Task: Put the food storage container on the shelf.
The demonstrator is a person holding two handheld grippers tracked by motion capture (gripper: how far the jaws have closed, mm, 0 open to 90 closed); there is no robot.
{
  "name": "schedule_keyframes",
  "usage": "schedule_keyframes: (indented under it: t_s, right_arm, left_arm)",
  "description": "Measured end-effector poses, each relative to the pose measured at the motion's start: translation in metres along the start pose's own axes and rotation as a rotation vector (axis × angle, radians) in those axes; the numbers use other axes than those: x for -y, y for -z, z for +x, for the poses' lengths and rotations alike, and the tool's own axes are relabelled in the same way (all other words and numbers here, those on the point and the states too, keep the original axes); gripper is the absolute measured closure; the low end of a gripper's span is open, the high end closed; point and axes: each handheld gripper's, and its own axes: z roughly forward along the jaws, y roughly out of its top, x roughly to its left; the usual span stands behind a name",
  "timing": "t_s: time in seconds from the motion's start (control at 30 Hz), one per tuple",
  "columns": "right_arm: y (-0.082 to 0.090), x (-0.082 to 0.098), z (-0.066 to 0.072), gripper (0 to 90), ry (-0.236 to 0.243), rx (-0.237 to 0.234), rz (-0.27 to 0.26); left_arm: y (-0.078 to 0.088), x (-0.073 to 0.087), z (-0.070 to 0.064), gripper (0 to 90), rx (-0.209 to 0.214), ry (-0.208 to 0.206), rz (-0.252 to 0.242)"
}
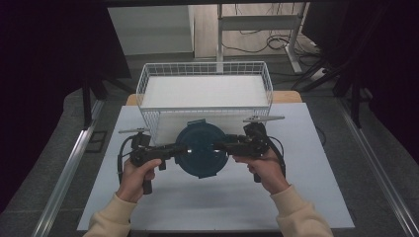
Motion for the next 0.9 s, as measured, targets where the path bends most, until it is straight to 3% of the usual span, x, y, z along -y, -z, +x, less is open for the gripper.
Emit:
schedule_keyframes:
  t_s: [0.63,0.9]
  right_arm:
    - [0.018,-0.05,-0.002,37.8,0.018,0.013,-0.039]
    - [0.021,-0.074,-0.002,37.8,0.027,0.004,-0.044]
  left_arm:
    - [0.0,-0.057,-0.018,43.5,0.012,-0.059,-0.01]
    - [0.005,-0.077,-0.025,43.5,-0.002,-0.083,-0.025]
